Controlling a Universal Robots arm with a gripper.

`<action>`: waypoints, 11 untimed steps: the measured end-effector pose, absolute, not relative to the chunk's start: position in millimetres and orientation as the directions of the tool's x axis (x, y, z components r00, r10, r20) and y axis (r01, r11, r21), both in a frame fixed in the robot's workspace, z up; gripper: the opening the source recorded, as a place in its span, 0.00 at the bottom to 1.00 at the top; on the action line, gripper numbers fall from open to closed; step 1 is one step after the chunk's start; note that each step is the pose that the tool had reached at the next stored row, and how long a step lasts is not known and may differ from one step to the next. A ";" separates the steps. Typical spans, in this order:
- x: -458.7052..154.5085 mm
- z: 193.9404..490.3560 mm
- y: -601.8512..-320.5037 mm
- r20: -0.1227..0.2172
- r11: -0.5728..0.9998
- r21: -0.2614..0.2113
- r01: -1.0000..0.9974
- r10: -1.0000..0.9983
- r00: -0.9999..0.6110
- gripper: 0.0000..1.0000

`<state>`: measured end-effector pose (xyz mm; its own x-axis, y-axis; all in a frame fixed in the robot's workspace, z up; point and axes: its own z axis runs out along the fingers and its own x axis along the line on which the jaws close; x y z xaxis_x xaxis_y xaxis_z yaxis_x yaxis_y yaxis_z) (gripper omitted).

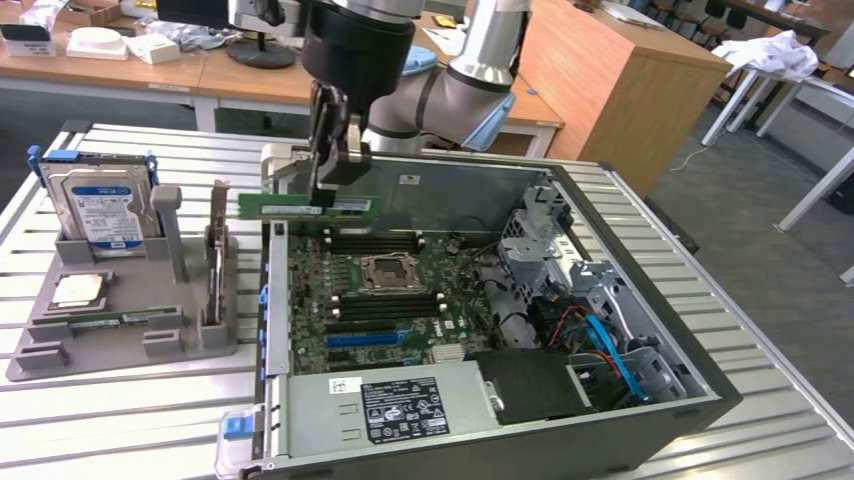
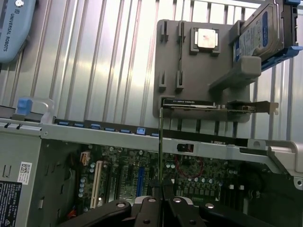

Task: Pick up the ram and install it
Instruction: 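Pick up the ram and move it above insertion slot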

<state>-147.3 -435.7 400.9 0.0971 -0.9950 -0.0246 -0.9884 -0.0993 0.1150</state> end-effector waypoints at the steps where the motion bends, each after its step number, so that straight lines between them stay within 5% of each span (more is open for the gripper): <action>1: -146.2 400.8 -435.7 -0.025 -0.099 0.115 -0.988 -0.995 0.097 0.12; 11: -136.1 400.0 -435.7 -0.025 -0.099 0.118 -0.988 -0.995 0.097 0.12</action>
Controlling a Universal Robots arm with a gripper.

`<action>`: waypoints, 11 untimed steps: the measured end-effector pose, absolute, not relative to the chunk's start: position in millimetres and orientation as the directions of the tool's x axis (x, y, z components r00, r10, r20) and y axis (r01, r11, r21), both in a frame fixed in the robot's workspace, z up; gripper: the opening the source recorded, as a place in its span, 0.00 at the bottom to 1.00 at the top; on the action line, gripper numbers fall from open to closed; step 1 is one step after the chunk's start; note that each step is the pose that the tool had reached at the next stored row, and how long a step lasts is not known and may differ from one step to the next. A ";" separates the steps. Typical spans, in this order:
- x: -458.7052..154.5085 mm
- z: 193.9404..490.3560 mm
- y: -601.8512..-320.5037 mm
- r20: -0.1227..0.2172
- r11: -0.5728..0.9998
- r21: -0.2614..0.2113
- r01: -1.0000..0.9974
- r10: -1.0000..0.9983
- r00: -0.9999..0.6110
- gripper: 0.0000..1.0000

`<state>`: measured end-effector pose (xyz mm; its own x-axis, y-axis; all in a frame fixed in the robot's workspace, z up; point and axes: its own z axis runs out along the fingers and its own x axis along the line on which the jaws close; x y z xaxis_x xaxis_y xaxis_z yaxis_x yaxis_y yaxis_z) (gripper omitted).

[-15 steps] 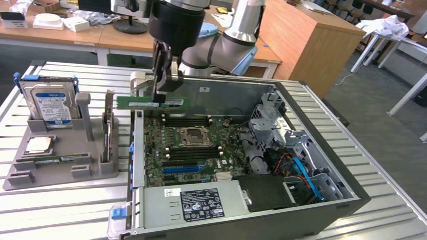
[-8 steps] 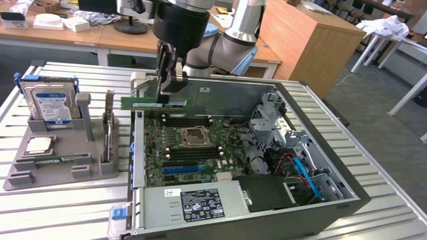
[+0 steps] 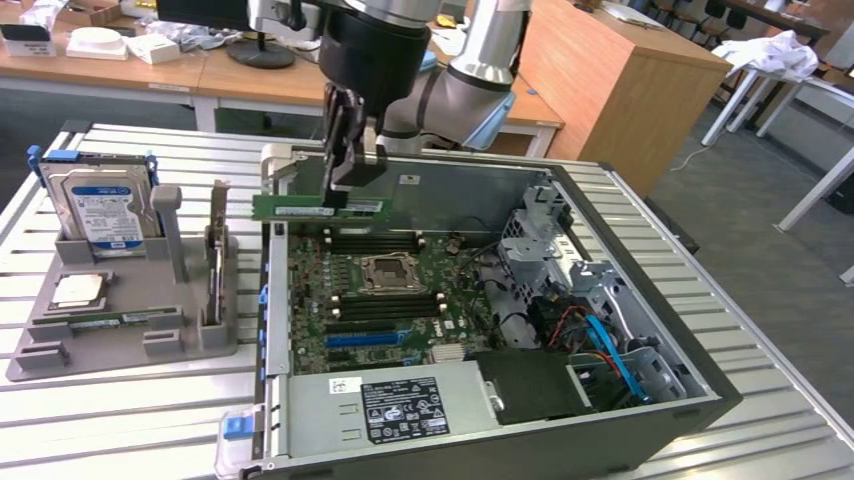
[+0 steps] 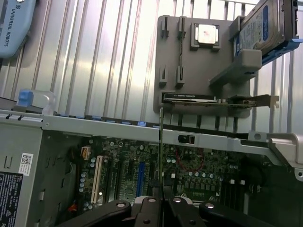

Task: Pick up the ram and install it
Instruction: 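Pick up the ram and move it above insertion slot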

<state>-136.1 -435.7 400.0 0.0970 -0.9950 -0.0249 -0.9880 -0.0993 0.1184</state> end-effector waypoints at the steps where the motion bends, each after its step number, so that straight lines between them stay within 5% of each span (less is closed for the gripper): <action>1: -134.8 399.9 -435.7 -0.025 -0.099 0.119 -0.988 -0.995 0.097 0.12; 11: -125.4 398.9 -435.7 -0.025 -0.099 0.122 -0.988 -0.995 0.097 0.12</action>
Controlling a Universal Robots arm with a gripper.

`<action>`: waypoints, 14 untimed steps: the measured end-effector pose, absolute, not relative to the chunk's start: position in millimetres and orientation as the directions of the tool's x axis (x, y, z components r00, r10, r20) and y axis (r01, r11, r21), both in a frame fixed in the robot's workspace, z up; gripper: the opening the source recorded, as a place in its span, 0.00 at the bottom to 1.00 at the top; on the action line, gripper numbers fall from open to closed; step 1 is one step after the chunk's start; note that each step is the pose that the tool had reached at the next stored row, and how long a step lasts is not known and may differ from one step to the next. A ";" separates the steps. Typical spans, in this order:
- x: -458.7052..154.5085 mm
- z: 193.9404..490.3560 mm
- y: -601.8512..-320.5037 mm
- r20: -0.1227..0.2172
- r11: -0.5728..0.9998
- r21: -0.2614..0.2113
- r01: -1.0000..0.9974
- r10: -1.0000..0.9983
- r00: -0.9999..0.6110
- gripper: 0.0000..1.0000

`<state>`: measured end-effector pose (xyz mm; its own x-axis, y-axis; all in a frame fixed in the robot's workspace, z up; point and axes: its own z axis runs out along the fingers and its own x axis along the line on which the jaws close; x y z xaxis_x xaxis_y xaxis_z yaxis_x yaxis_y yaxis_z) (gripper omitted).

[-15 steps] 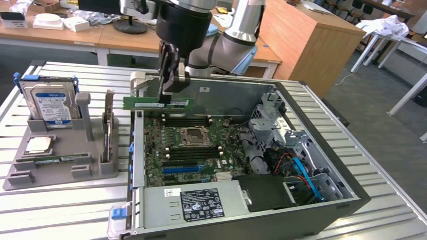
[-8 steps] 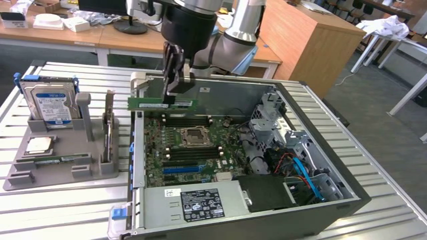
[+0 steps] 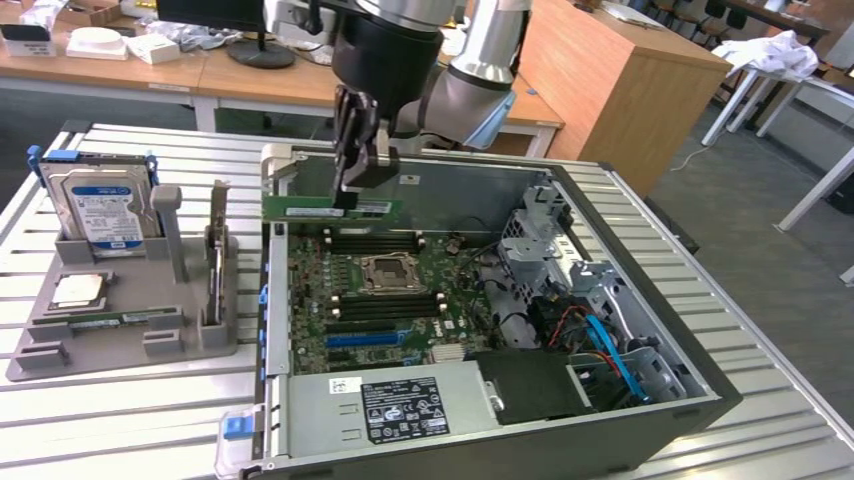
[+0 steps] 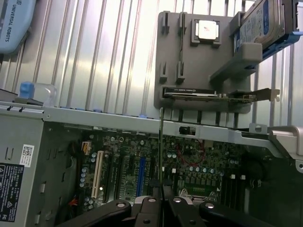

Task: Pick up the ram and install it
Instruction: 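Pick up the ram and move it above insertion slot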

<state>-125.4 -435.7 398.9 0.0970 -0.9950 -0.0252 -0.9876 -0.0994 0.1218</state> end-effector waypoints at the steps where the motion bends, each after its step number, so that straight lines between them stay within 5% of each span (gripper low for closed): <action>1: -124.5 398.8 -435.7 -0.025 -0.099 0.122 -0.988 -0.995 0.097 0.12; 14: -113.2 397.5 -435.7 -0.026 -0.099 0.125 -0.987 -0.995 0.097 0.12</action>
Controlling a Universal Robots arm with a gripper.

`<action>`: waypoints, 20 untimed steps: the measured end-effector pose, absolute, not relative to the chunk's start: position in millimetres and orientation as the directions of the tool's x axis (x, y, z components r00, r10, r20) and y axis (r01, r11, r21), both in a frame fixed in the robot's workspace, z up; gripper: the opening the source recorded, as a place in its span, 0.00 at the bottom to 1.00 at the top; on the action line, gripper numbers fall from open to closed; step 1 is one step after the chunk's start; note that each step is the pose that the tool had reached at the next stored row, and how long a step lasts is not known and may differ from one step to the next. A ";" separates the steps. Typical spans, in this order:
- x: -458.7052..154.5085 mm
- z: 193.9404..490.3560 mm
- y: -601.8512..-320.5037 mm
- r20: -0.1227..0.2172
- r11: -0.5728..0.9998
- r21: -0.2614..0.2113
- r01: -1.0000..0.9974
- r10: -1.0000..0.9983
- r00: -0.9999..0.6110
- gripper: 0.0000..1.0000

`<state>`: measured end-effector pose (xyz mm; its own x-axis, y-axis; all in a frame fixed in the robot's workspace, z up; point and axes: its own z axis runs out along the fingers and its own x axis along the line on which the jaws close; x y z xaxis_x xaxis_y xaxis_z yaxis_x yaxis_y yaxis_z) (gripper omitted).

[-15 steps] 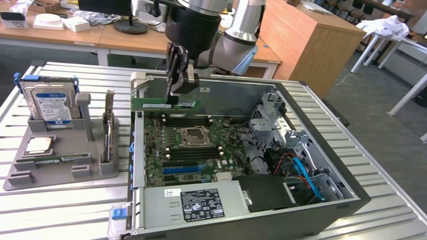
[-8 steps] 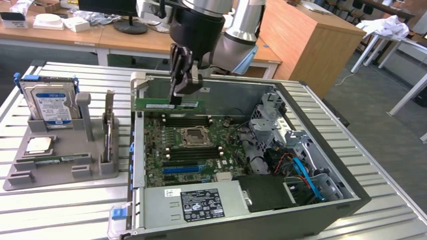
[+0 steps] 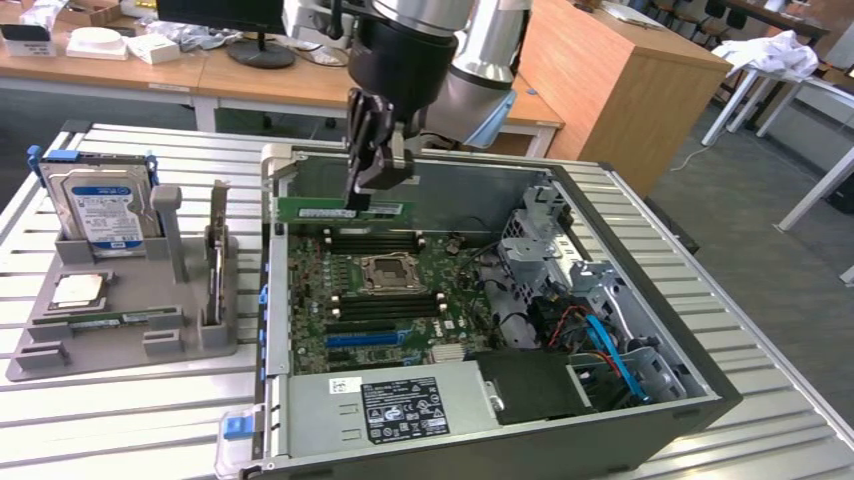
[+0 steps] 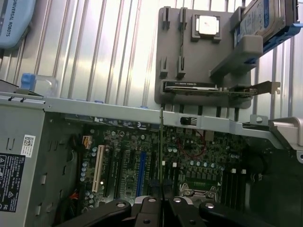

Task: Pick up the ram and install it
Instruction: 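Pick up the ram and move it above insertion slot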

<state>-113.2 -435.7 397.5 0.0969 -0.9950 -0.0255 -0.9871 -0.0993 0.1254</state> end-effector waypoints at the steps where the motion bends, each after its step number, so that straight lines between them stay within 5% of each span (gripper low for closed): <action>1: -112.4 397.4 -435.7 -0.026 -0.099 0.126 -0.987 -0.995 0.097 0.12; 20: -98.1 395.9 -435.7 -0.026 -0.099 0.129 -0.987 -0.995 0.097 0.12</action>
